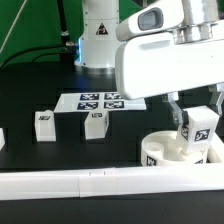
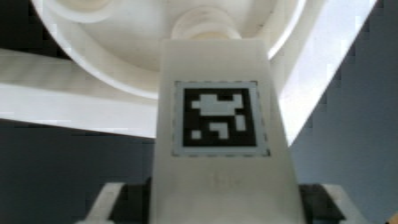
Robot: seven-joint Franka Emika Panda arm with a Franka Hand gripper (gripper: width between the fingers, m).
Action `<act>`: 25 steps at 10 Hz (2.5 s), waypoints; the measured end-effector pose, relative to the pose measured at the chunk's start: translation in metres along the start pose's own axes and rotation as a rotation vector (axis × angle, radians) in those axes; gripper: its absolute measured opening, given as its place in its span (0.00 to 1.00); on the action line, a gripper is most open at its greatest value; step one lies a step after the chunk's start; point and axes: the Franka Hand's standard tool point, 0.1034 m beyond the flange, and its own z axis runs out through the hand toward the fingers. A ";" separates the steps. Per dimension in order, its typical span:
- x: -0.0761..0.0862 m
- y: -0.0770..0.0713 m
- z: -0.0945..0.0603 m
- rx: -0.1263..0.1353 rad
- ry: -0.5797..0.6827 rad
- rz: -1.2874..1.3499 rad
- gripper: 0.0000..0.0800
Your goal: Assemble stool
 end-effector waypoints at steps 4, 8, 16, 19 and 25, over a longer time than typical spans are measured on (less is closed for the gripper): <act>0.002 -0.005 0.001 -0.013 0.061 -0.015 0.42; 0.002 -0.005 0.001 -0.014 0.065 -0.019 0.66; 0.002 -0.005 0.001 -0.013 0.063 -0.016 0.81; 0.010 -0.011 0.001 0.012 -0.042 0.110 0.81; -0.005 -0.006 0.007 0.058 -0.360 0.129 0.81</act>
Offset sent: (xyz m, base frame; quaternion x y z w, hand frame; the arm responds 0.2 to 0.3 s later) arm -0.0089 0.0001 -0.0090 -0.0271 0.0102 -0.0209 0.9994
